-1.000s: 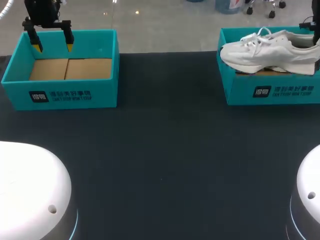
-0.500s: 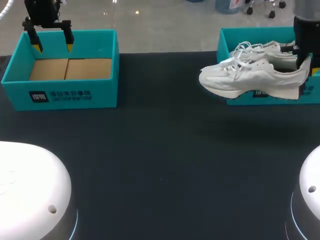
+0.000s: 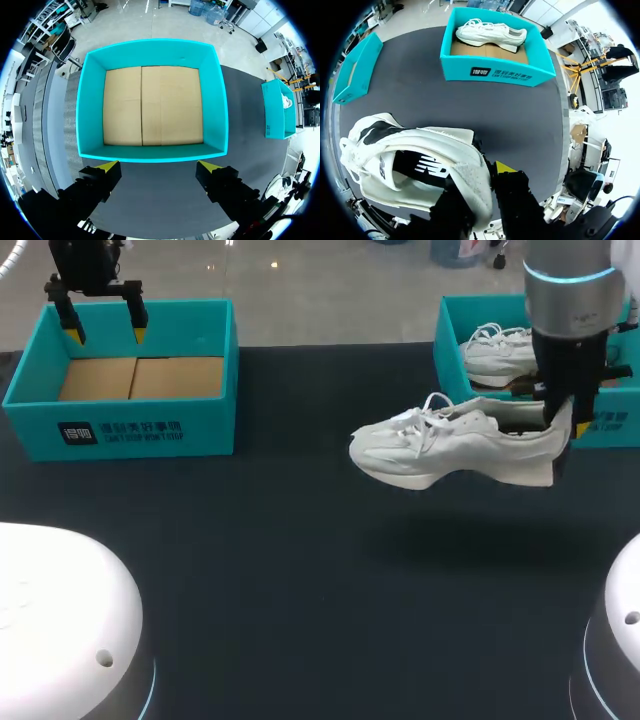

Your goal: Take the shoe out of the shoebox, open the shoe tongue, remove and reinsert the insole, then place the shoe into the shoebox

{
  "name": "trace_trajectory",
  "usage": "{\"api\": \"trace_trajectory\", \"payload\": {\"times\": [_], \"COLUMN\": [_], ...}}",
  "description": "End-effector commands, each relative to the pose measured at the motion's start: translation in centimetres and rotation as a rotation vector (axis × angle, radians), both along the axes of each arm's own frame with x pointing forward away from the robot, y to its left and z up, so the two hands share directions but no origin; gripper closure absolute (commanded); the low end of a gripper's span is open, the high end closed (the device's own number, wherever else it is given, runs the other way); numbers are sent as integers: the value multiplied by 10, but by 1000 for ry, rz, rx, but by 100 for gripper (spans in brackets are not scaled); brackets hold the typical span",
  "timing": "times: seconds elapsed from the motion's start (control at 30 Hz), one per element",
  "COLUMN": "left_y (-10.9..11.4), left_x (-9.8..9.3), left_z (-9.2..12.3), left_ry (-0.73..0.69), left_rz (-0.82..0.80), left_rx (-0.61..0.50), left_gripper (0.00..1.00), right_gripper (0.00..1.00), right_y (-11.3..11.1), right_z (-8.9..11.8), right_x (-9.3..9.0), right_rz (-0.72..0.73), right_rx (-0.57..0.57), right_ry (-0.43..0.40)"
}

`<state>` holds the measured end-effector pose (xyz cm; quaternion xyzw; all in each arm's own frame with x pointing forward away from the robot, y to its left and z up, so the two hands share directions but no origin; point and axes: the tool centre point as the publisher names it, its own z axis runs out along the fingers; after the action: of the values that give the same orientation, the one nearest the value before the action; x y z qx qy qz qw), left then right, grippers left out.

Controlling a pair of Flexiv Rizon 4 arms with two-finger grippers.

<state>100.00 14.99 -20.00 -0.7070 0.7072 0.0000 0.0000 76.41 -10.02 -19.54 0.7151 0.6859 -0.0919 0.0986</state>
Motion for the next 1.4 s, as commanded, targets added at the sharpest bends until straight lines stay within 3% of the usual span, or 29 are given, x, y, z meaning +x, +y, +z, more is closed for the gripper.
{"api": "trace_trajectory", "payload": {"times": [0.03,0.5,1.23,1.4], "left_y": [0,0,0,0], "left_x": [0,0,0,0], "left_z": [0,0,0,0], "left_ry": [0,0,0,0], "left_rz": [0,0,0,0], "left_rx": [0,0,0,0], "left_gripper": [0,0,0,0], "right_gripper": [100,100,100,100], "right_y": [20,90,130,136], "right_z": [-13,-58,-79,-94], "right_x": [-5,-33,-30,-31], "right_rz": [15,69,92,85], "right_rx": [-5,-55,4,22], "right_ry": [18,56,70,59]}}
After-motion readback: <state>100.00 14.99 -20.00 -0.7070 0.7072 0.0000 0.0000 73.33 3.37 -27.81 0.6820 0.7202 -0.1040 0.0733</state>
